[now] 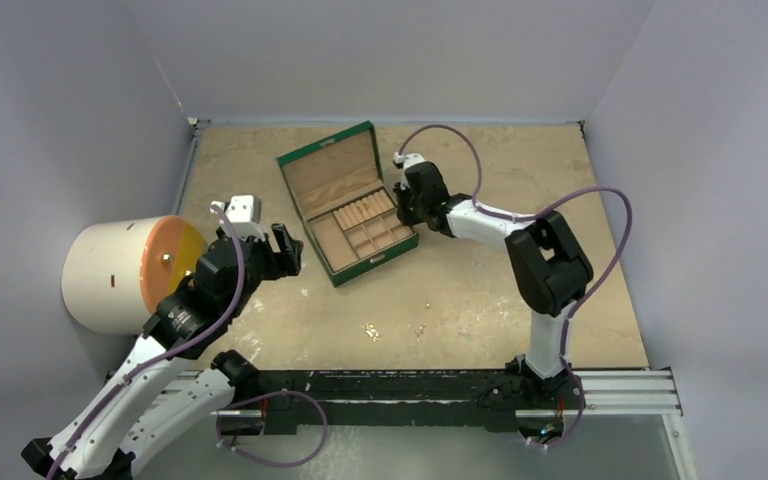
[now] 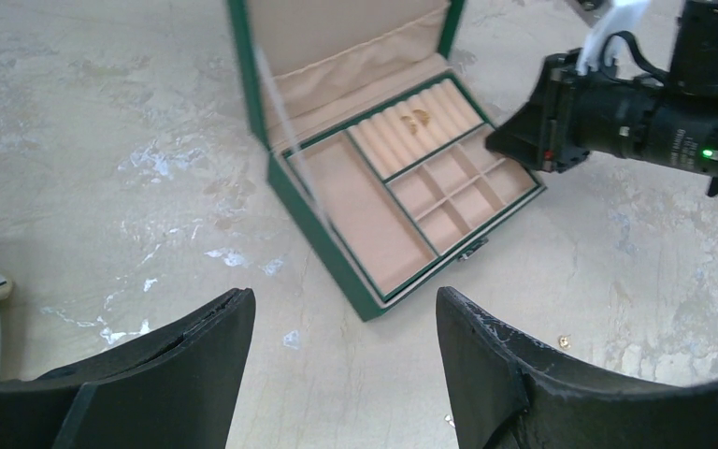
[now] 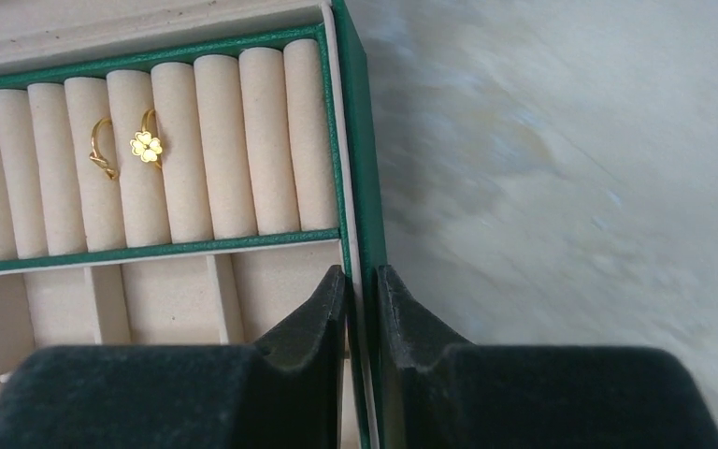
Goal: Organize the mixed jewelry
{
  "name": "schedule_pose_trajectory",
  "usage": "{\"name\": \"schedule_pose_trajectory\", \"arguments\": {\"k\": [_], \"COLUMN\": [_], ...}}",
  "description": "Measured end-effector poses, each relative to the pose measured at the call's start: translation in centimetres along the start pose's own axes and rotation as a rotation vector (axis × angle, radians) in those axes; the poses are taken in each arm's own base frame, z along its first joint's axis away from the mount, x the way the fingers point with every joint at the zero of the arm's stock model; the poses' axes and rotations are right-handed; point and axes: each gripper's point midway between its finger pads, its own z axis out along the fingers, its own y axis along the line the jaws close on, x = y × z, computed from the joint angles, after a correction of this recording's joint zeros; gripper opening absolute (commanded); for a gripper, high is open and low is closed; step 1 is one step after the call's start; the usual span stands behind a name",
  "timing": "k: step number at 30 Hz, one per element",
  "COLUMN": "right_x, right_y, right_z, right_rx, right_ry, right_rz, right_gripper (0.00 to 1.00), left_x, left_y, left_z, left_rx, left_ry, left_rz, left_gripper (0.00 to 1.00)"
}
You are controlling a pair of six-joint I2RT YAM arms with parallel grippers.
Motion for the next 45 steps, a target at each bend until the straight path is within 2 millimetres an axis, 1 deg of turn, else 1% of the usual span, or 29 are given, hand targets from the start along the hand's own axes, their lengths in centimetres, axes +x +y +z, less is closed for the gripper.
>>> {"name": "schedule_pose_trajectory", "arguments": {"k": [5,8,13,15,20,21,22,24,25,27,29,33,36,39,40,42,45], "right_x": [1.8,2.9,4.5,5.1,5.5,5.5,5.4,5.4,5.4,5.2,4.5,2.1,0.5,-0.6,-0.7,-0.3,1.6], "right_y": [-4.8,-6.7,-8.4,-8.8,-9.5,-9.6,-9.6,-9.6,-9.5,-9.3,-9.0,-7.9,-7.2,-6.0,-5.6,-4.8,-3.3], "right_z": [-2.8,-4.5,-6.4,-7.0,-7.6,-7.5,-7.5,-7.5,-7.5,-7.7,-8.4,-10.2,-12.0,-13.9,-14.4,-15.4,-16.3], "right_rx": [0.149,0.23,0.318,0.329,0.335,0.335,0.334,0.328,0.323,0.304,0.286,0.227,0.189,0.124,0.105,0.063,0.005], "right_ry": [-0.009,-0.02,-0.033,-0.038,-0.043,-0.045,-0.048,-0.048,-0.049,-0.059,-0.081,-0.152,-0.195,-0.235,-0.242,-0.241,-0.211], "right_rz": [0.109,0.161,0.217,0.231,0.235,0.23,0.226,0.216,0.214,0.213,0.214,0.221,0.224,0.229,0.229,0.229,0.215], "right_gripper": [0.0,0.0,0.0,0.0,0.0,0.0,0.07,0.29,0.37,0.47,0.49,0.5,0.5,0.49,0.49,0.49,0.48], "left_x": [0.3,0.6,0.8,0.9,1.2,1.2,1.2,1.3,1.3,1.4,1.5,1.1,0.1,-0.9,-1.1,-1.4,-1.6], "left_y": [0.0,0.0,0.0,0.0,0.0,-0.1,-0.1,-0.4,-0.5,-1.0,-1.4,-2.4,-3.1,-3.6,-3.7,-3.9,-4.0], "left_z": [0.3,0.6,0.9,1.0,1.2,1.3,1.3,1.5,1.7,2.0,2.4,2.8,2.7,2.7,2.7,2.8,2.8], "left_rx": [-0.007,-0.012,-0.018,-0.02,-0.025,-0.025,-0.024,-0.018,-0.012,0.001,0.01,0.038,0.063,0.081,0.084,0.092,0.096], "left_ry": [0.015,0.027,0.038,0.043,0.054,0.056,0.058,0.062,0.065,0.07,0.08,0.089,0.066,0.038,0.033,0.024,0.015], "left_rz": [0.007,0.012,0.018,0.02,0.023,0.023,0.023,0.021,0.018,0.012,0.009,0.001,-0.011,-0.022,-0.022,-0.021,-0.018], "left_gripper": [0.7,0.7,0.7,0.7,0.7,0.7,0.7,0.7,0.7,0.7,0.7,0.7,0.7,0.7,0.7,0.7,0.7]}}
